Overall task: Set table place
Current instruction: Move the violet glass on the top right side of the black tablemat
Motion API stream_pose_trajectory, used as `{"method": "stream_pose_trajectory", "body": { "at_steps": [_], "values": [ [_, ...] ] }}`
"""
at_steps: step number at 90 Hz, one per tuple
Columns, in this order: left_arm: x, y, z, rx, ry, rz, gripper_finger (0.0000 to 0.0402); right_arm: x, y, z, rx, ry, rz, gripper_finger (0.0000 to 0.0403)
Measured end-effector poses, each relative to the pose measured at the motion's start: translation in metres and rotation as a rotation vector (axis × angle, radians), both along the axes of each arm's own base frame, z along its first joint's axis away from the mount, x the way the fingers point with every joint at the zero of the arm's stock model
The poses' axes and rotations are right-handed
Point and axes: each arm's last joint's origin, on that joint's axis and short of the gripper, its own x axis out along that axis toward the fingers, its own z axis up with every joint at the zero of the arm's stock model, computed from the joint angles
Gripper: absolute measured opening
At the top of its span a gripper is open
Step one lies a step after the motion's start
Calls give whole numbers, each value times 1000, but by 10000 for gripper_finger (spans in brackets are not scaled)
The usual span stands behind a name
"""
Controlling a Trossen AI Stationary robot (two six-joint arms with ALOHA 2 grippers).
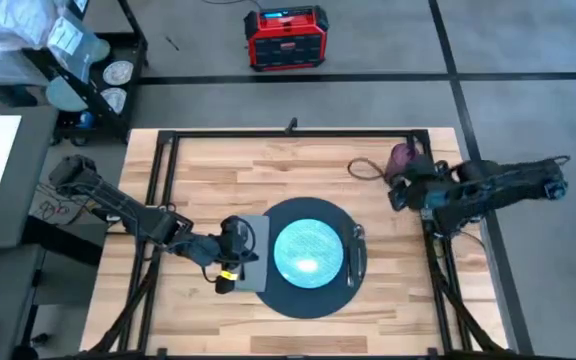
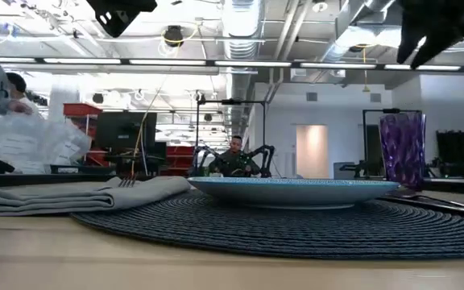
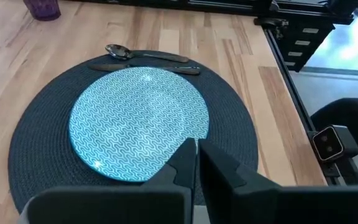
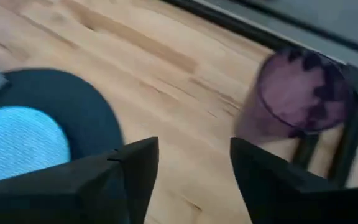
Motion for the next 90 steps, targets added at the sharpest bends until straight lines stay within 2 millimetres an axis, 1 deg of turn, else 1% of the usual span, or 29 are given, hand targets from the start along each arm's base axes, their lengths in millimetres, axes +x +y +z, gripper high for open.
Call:
{"method": "stream_pose_trajectory", "body": {
  "at_steps": [7, 29, 54, 67, 90],
  "values": [
    [0, 0, 0, 0, 0, 0, 0, 2, -11, -1, 20, 47, 3, 188],
    [0, 0, 0, 0, 0, 0, 0, 17, -44, -7, 47, 151, 16, 178],
    [0, 0, 0, -1, 0, 1, 0, 28, -81, -25, 125, 313, -17, 170],
    [0, 0, 0, -1, 0, 1, 0, 32, -95, -32, 168, 340, -15, 168],
    [0, 0, 0, 1, 1, -1, 0, 37, -113, -43, 220, 371, -16, 168]
  ]
}}
